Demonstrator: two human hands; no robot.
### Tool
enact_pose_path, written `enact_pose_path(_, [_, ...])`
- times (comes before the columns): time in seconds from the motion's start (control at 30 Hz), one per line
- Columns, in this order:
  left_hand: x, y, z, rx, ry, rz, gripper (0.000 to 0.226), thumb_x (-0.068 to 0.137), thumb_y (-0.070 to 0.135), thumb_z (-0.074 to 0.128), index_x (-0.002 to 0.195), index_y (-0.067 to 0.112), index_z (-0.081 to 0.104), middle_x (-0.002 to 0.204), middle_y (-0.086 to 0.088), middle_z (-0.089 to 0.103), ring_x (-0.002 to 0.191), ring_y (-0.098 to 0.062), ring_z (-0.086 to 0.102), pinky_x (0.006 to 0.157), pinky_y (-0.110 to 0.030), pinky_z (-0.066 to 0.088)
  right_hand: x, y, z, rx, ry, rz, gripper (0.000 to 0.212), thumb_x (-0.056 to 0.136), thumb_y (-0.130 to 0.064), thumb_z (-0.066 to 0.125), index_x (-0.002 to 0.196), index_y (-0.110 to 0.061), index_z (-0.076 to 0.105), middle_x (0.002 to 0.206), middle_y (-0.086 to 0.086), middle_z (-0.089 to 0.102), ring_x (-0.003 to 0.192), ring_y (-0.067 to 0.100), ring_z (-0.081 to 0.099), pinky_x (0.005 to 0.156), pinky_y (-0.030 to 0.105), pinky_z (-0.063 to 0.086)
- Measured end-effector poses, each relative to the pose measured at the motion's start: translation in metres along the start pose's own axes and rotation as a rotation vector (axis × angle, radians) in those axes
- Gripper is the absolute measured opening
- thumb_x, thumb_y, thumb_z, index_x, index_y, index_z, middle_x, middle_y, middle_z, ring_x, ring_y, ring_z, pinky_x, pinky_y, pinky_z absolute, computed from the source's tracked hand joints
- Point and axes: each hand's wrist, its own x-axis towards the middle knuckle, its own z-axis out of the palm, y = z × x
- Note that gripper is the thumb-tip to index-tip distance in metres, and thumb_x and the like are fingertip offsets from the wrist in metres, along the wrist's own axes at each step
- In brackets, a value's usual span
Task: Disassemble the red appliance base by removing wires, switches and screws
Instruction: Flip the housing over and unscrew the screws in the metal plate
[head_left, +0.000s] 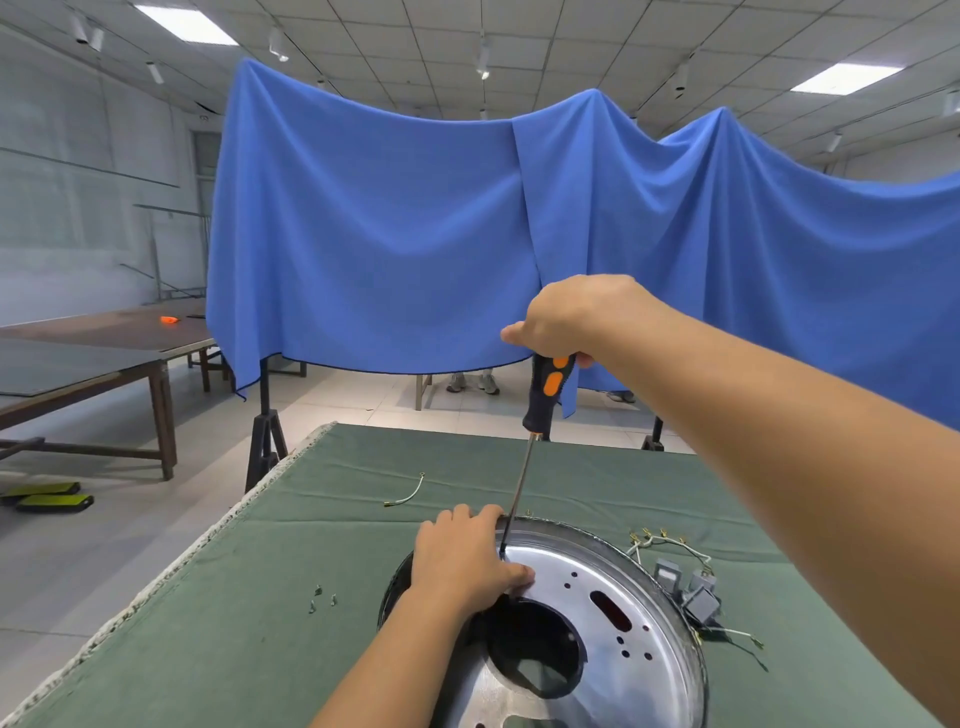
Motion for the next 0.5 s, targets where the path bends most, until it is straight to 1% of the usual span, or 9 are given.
enact_pose_path(0.07, [0.0,0.0,0.0,0.001,-0.002,-0.001,0.073,0.073,0.064,0.06,0.135,0.031,0.039,0.127,-0.001,0.05,0.119,-0.022,0.044,0.095,-0.034,0.032,0.004,0.0,0.001,0.093,0.001,-0.064,0.038,0.1,-0.028,0.038,0.066,-0.012,0.043,0.061,0.003,0.044,0.051,0.017,0.039,0.053,0.026,0.031])
enact_pose_path(0.1, [0.001,0.0,0.0,0.001,-0.003,-0.001,0.073,0.073,0.064,0.06,0.135,0.031,0.039,0.127,-0.001,0.05,0.119,-0.022,0.044,0.095,-0.034,0.033,0.005,0.001,0.0,0.165,-0.027,-0.09,0.035,0.098,-0.025,0.042,0.066,-0.011,0.043,0.059,0.004,0.044,0.048,0.018,0.037,0.05,0.024,0.032])
enact_pose_path(0.17, [0.0,0.0,0.0,-0.004,-0.004,-0.001,0.073,0.074,0.064,0.061,0.135,0.031,0.039,0.126,-0.001,0.05,0.118,-0.022,0.045,0.095,-0.034,0.033,0.006,0.006,-0.002,0.286,-0.105,-0.128,0.028,0.092,-0.025,0.051,0.068,-0.01,0.048,0.059,0.005,0.046,0.048,0.019,0.04,0.047,0.023,0.038])
enact_pose_path(0.23, [0.001,0.0,0.0,-0.007,-0.005,0.0,0.073,0.074,0.063,0.061,0.135,0.031,0.039,0.127,-0.001,0.05,0.118,-0.022,0.045,0.095,-0.035,0.033,0.007,0.011,-0.004,0.341,-0.182,-0.125,0.021,0.084,-0.027,0.061,0.072,-0.01,0.055,0.058,0.004,0.047,0.052,0.02,0.043,0.046,0.024,0.047])
enact_pose_path(0.3, [0.001,0.0,0.001,-0.006,0.003,0.001,0.073,0.074,0.063,0.061,0.135,0.031,0.038,0.127,-0.001,0.05,0.119,-0.022,0.044,0.095,-0.034,0.033,0.005,0.016,-0.003,0.305,-0.212,-0.067,0.023,0.077,-0.033,0.067,0.071,-0.012,0.06,0.045,0.002,0.049,0.051,0.02,0.047,0.048,0.026,0.051])
enact_pose_path(0.33, [0.001,0.0,0.001,-0.008,0.008,0.001,0.072,0.074,0.062,0.06,0.135,0.032,0.039,0.127,-0.001,0.05,0.119,-0.022,0.044,0.095,-0.034,0.032,0.003,0.017,-0.003,0.255,-0.198,-0.028,0.027,0.076,-0.04,0.067,0.07,-0.015,0.061,0.04,-0.001,0.05,0.047,0.019,0.05,0.051,0.025,0.05])
enact_pose_path(0.4, [0.0,-0.001,0.001,-0.012,0.013,0.004,0.072,0.074,0.062,0.06,0.136,0.031,0.039,0.127,-0.001,0.05,0.119,-0.022,0.044,0.096,-0.035,0.032,0.0,0.019,0.0,0.159,-0.12,0.006,0.038,0.084,-0.053,0.058,0.069,-0.018,0.059,0.042,-0.002,0.051,0.042,0.015,0.048,0.05,0.024,0.042])
enact_pose_path(0.47, [0.0,-0.001,0.001,-0.009,0.011,0.005,0.073,0.074,0.061,0.06,0.136,0.031,0.038,0.128,-0.001,0.05,0.119,-0.022,0.045,0.096,-0.035,0.033,0.004,0.018,0.005,0.152,-0.043,-0.02,0.04,0.094,-0.044,0.045,0.068,-0.014,0.051,0.047,0.0,0.047,0.041,0.016,0.042,0.048,0.024,0.034])
enact_pose_path(0.5, [0.0,-0.001,0.0,-0.008,0.009,0.005,0.073,0.074,0.062,0.06,0.136,0.031,0.038,0.128,-0.001,0.05,0.119,-0.022,0.045,0.096,-0.035,0.033,0.006,0.017,0.006,0.187,-0.036,-0.033,0.037,0.095,-0.036,0.044,0.068,-0.013,0.051,0.043,0.0,0.048,0.04,0.017,0.042,0.047,0.024,0.034])
